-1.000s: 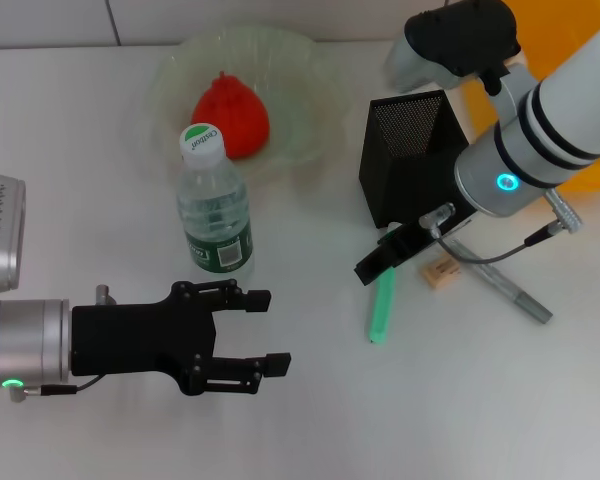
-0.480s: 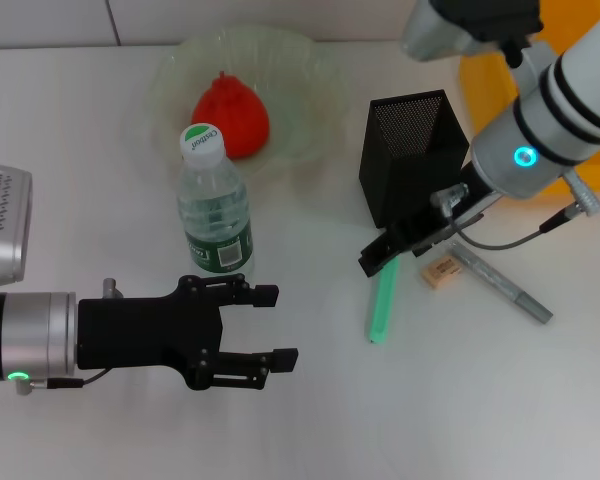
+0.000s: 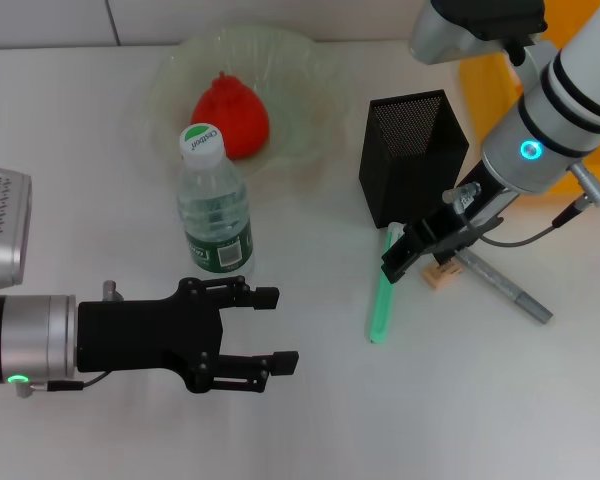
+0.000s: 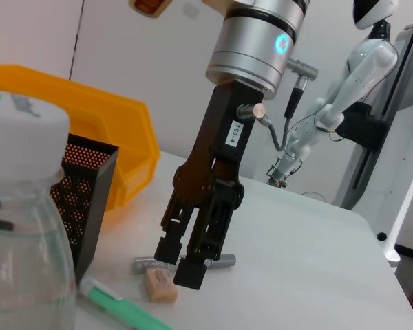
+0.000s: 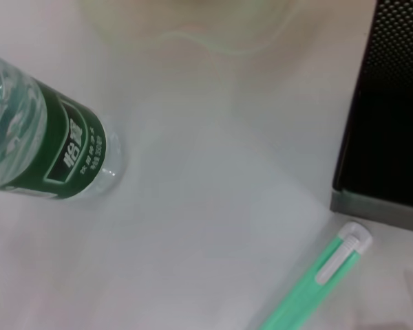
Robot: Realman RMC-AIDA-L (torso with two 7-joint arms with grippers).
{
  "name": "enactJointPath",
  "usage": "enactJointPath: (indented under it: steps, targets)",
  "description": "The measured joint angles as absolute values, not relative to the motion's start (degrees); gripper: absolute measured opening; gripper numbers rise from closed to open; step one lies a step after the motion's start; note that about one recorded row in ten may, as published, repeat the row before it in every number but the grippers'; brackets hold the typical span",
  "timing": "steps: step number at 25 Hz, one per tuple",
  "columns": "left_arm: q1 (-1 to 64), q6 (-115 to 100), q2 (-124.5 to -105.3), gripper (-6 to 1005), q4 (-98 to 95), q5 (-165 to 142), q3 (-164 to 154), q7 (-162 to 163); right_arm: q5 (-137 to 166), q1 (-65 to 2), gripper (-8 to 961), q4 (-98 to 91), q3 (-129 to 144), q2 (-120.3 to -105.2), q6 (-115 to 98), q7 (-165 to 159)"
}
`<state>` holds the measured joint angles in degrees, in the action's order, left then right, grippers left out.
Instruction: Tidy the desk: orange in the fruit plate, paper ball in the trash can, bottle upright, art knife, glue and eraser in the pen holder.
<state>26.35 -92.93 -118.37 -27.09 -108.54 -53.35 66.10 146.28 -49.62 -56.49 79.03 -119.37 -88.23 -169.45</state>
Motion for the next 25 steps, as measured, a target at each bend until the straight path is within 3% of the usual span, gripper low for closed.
enactJointPath:
  steps: [25]
  targets:
    - [25.78,-92.46,-118.56,813,-26.7,-108.39,-53.01,65.06,146.34,-52.4,725,-48.65,83.85,-119.7,-76.93,-169.36]
